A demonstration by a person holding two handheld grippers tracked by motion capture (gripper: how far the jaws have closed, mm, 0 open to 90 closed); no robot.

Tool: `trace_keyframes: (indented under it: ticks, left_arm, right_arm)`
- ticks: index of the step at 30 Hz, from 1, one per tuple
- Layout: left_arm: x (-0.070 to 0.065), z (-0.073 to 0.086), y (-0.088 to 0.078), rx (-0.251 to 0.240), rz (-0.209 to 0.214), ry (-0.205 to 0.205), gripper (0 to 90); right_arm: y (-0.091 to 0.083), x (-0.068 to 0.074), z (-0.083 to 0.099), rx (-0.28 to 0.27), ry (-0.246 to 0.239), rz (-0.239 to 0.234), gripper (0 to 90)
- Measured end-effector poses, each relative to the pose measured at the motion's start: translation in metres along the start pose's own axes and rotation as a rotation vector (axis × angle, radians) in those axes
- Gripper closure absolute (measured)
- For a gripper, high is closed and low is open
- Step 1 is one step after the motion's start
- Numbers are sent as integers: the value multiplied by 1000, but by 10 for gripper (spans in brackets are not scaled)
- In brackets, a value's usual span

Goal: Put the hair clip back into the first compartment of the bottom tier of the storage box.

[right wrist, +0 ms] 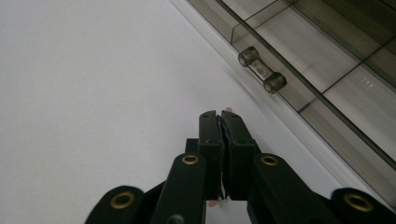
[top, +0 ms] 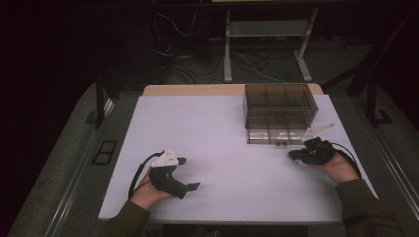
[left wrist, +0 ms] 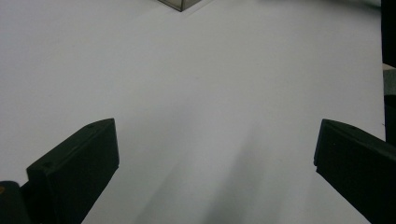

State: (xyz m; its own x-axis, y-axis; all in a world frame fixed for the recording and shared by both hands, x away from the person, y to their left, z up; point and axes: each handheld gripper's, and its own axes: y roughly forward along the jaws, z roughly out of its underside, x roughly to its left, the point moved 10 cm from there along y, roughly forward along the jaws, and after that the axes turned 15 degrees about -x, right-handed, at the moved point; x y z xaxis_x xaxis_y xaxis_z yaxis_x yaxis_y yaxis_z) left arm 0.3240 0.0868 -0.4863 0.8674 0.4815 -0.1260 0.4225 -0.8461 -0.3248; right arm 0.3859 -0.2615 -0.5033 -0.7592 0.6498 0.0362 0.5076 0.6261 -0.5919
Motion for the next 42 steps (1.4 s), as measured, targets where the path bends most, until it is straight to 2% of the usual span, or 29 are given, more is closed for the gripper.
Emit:
trace_keyframes:
  ticks: [12, 20, 29, 42]
  left_arm:
    - [0, 0, 0, 1, 0, 2, 0]
    - [0, 0, 0, 1, 1, 4, 0]
    - [-1, 0, 1, 1, 1, 2, 0]
    - [-2, 1, 2, 1, 11, 3, 0]
  right_arm:
    - [-4, -2, -2, -3, -5, 17, 883]
    - [-8, -3, -8, -24, -14, 27, 884]
    - [-15, -2, -18, -68, 9, 13, 884]
    - [-16, 1, -29, -96, -8, 8, 884]
